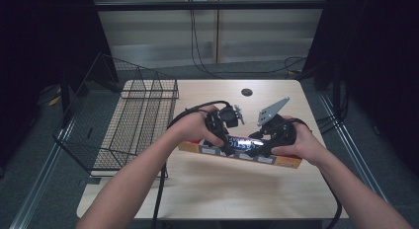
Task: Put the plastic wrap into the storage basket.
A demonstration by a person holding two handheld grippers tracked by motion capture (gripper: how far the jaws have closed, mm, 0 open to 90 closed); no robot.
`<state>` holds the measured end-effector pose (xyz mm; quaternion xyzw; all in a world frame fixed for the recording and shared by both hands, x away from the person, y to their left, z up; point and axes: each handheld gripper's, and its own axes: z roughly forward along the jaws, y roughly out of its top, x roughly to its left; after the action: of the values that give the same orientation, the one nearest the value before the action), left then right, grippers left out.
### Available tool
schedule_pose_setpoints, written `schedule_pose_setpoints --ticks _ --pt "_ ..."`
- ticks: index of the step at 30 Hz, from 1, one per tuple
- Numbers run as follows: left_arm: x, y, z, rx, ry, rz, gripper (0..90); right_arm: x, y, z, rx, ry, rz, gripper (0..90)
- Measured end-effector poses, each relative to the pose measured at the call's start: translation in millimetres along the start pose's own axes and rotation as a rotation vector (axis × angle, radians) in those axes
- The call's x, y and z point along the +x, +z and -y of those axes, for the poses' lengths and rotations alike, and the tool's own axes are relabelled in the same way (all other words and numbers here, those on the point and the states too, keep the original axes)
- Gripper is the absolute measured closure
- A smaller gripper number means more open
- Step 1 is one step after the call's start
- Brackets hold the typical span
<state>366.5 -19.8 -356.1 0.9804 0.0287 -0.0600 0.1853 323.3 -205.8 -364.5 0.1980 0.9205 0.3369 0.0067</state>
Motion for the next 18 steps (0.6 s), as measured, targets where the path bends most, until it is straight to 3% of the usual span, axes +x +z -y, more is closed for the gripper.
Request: schedule_pose_setpoints --ticks 1,2,3,4,5,6,9,12,15,16,18 --pt "-2.8 0.1 -1.0 0.003 -0.023 -0.009 38.9 -2.5 0.1 0.2 -0.019 0.021 -0.015 36.8" --pt "-3.0 0.3 -0.4 -0.020 -0.087 0.016 40.4 -2.8 0.1 -0.5 -0.034 0.038 0.003 32.1" --pt "-3.6 0.5 0.1 -0.027 -0.117 0.020 41.2 -2.9 -0.5 -1.3 -0.042 0.054 0.006 29.3" --pt "-1.9 0.5 1.2 -0.011 -0.142 0.028 42.6 -3.3 -3.0 -2.1 -0.059 0.075 0.019 19.1" --pt "-1.9 0.5 1.2 -0.011 -0.142 0.028 43.7 -3.3 -3.0 -2.1 -0.059 0.075 0.019 19.1" --pt "-2.1 1.4 3.1 -0.010 -0.174 -0.001 44.4 -5.6 -12.2 -2.6 -0.103 0.114 0.050 14.9" --pt "2.3 -0.5 8.8 0.035 -0.214 -0.034 44.8 -6.8 -19.9 -0.2 -0.116 0.125 0.065 11.2" --pt "9.2 -5.3 15.9 0.043 -0.292 -0.067 45.0 -7.1 -27.4 6.8 -0.116 0.145 0.161 5.4" --pt "12.8 -10.8 18.0 0.046 -0.311 -0.073 45.1 -9.1 -28.8 11.5 -0.138 0.166 0.153 4.8" --pt "14.2 -12.7 19.3 0.024 -0.359 -0.071 45.1 -9.4 -28.4 13.1 -0.142 0.171 0.160 4.7" --pt "17.4 -18.2 21.3 0.025 -0.378 -0.086 45.1 -8.8 -25.4 18.0 -0.136 0.171 0.184 4.0"
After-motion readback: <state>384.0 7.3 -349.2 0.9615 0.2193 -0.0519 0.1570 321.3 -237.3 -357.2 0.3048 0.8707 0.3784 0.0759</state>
